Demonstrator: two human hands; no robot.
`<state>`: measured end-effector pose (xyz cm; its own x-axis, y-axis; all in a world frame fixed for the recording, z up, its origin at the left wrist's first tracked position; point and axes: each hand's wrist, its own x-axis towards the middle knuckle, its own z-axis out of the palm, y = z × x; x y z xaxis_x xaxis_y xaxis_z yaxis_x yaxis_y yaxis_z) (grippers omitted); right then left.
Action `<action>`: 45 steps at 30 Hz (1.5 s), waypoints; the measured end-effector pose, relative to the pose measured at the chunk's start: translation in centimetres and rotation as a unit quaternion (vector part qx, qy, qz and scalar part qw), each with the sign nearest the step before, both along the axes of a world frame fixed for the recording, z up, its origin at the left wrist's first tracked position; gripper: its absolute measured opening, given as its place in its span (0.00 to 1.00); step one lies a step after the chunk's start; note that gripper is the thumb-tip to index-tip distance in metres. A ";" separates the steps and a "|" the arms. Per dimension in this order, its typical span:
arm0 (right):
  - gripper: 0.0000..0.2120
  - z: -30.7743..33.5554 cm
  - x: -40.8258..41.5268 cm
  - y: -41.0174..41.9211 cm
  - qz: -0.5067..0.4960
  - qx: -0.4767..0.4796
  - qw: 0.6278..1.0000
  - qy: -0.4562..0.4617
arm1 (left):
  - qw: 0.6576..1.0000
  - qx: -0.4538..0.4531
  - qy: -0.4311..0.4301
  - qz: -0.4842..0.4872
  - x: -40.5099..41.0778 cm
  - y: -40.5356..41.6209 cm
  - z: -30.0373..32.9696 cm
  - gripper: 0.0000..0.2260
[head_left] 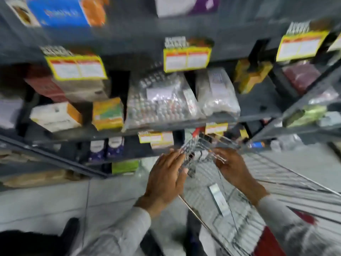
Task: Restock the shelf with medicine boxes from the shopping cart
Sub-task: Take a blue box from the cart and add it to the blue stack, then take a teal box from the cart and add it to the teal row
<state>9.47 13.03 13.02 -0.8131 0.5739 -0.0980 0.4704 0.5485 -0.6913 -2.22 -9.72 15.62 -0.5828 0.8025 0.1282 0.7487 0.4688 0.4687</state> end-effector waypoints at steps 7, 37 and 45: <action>0.32 -14.4 10.5 0.6 -0.043 -0.133 0.931 -0.336 | 0.968 -0.226 -0.100 -0.039 5.8 4.1 -10.5 0.25; 0.19 -17.2 13.8 -3.1 -0.064 -0.028 0.973 -0.219 | 0.961 -0.237 -0.139 0.019 7.0 4.9 -11.4 0.25; 0.23 1.1 10.0 -4.0 -0.127 0.230 0.963 -0.053 | 0.997 -0.007 -0.077 0.032 4.3 4.8 2.9 0.22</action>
<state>19.49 9.01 14.15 -0.6405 0.7552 0.1394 0.6844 0.6437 -0.3424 2.05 -4.93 18.52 -0.6445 0.7643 0.0224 0.6374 0.5208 0.5679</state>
